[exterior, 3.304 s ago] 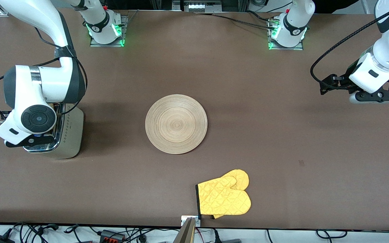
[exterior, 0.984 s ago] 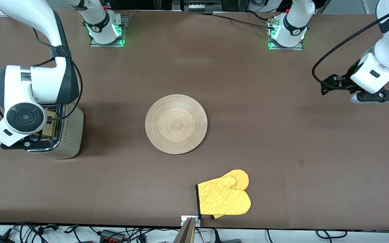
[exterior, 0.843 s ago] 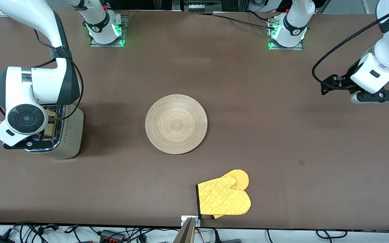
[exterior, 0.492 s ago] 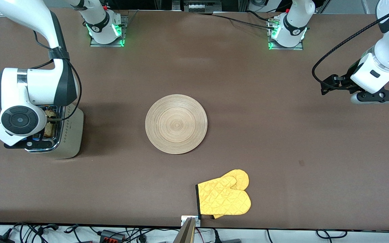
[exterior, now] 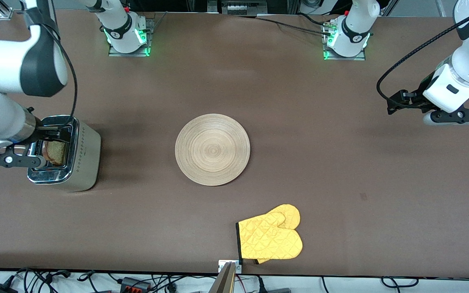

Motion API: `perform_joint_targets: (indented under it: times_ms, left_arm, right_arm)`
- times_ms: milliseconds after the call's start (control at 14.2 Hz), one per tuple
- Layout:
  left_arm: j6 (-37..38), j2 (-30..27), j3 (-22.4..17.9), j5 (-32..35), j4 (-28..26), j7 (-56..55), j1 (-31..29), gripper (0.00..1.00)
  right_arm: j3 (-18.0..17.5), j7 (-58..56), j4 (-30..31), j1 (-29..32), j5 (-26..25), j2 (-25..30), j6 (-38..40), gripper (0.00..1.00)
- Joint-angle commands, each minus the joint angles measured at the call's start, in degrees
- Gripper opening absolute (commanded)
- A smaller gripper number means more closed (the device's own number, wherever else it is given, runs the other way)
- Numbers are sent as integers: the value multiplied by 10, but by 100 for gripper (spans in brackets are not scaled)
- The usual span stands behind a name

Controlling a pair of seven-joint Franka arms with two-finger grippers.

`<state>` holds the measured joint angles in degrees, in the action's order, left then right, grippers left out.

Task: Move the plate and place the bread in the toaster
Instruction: 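Lower the bread into the toaster slot and open the right gripper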

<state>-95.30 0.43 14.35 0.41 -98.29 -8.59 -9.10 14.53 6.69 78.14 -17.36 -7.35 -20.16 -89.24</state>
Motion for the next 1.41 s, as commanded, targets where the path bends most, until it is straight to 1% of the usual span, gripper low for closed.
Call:
perform_joint_targets:
  times_ms: [0, 141, 281, 492, 633, 703, 773, 914, 984, 1125, 1195, 1335]
  left_arm:
    - [11, -1, 1, -9, 7, -2, -3, 100]
    - [11, -1, 1, -9, 7, -2, -4, 100]
    - [11, -1, 1, -9, 7, -2, -3, 100]
    - [11, -1, 1, -9, 7, -2, -3, 100]
    - [11, -1, 1, -9, 7, -2, -3, 100]
    - [11, -1, 2, -9, 7, -2, -3, 100]
    - [11, -2, 1, -9, 7, -2, -3, 100]
    - [11, -1, 1, -9, 7, -2, -3, 100]
    - [11, -1, 1, -9, 7, -2, -3, 100]
    - [11, -1, 1, -9, 7, -2, -3, 100]
    - [11, -1, 1, -9, 7, -2, -4, 100]
    - [11, -1, 1, -9, 7, -2, -4, 100]
  right_arm:
    - [-1, 0, -5, 30, 91, 14, 4, 100]
    - [-2, -7, -6, 50, 117, 21, 0, 100]
    - [0, -10, -14, 52, 118, 21, 2, 100]
    - [0, -49, -26, 60, 116, 21, -1, 100]
    - [-2, -48, -30, 67, 117, 23, -6, 100]
    - [-12, -48, -32, 83, 118, 32, -8, 100]
    - [-32, -48, -32, 103, 117, 35, -17, 100]
    - [-95, -50, -26, 164, 114, 45, -28, 100]
    - [-113, -50, -21, 182, 111, 48, -31, 100]
    - [-116, -55, -15, 187, 105, 53, -39, 100]
    - [-117, -60, -16, 186, 85, 52, -40, 100]
    - [-118, -69, -8, 186, 75, 59, -31, 100]
